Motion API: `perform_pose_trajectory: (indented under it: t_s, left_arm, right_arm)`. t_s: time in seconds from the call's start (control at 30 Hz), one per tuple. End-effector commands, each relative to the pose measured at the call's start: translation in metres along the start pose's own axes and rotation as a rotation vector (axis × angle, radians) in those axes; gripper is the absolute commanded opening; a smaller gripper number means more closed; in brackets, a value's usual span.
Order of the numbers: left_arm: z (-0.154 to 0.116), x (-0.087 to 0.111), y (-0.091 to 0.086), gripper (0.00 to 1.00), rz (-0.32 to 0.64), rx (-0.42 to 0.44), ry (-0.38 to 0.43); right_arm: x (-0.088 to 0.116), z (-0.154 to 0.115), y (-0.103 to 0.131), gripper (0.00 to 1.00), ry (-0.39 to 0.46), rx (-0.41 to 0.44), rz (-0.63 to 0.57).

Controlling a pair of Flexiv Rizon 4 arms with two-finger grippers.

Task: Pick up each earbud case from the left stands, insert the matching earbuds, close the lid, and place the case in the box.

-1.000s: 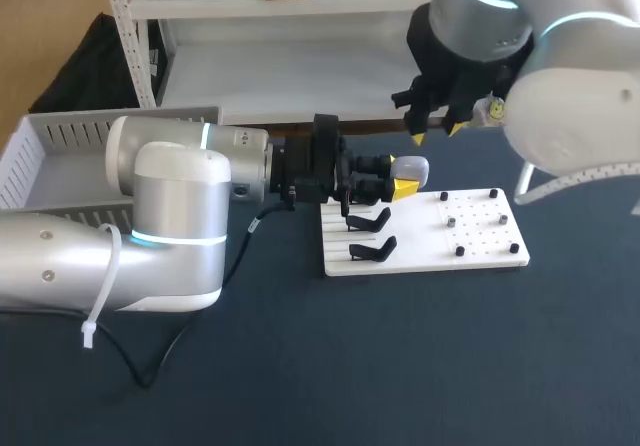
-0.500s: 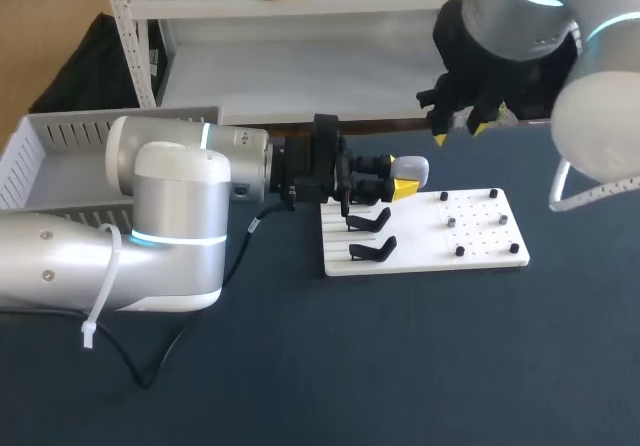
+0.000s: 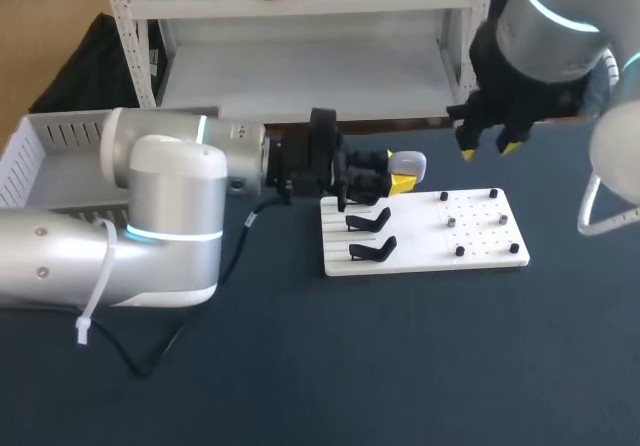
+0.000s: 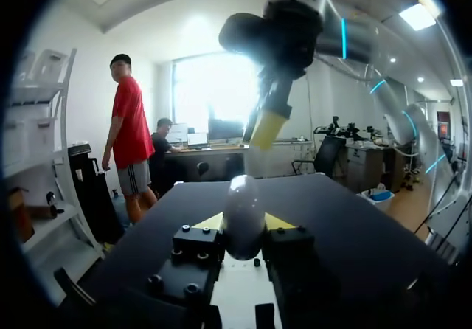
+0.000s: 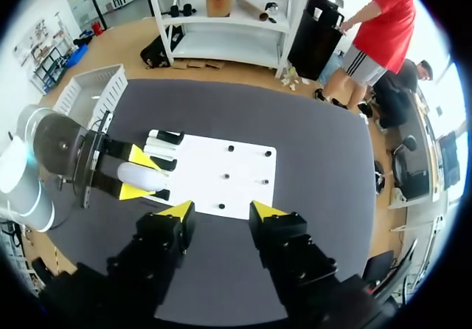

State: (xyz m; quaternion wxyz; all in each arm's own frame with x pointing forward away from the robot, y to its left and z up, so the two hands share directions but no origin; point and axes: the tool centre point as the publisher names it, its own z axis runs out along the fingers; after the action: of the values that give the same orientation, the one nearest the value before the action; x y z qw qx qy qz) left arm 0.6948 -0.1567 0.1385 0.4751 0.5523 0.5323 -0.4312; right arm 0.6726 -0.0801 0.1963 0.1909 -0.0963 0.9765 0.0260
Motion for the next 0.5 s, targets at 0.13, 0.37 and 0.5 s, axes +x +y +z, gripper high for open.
perform_pose_trajectory:
  t_s: [0.13,0.37,0.5]
  left_arm:
    - [-0.022,-0.011,-0.002,0.00,0.018,0.004,0.040]
    - [-0.059,-0.008,0.009,0.00,0.010,-0.028,0.047]
    - [-0.076,-0.006,0.014,0.00,0.005,-0.045,0.051]
  right_arm:
    - [0.009,0.000,-0.009,0.49,-0.016,-0.012,0.024]
    - [0.016,0.002,-0.013,0.49,-0.012,-0.026,0.041]
    - [0.018,0.000,-0.013,0.51,-0.028,-0.044,0.048]
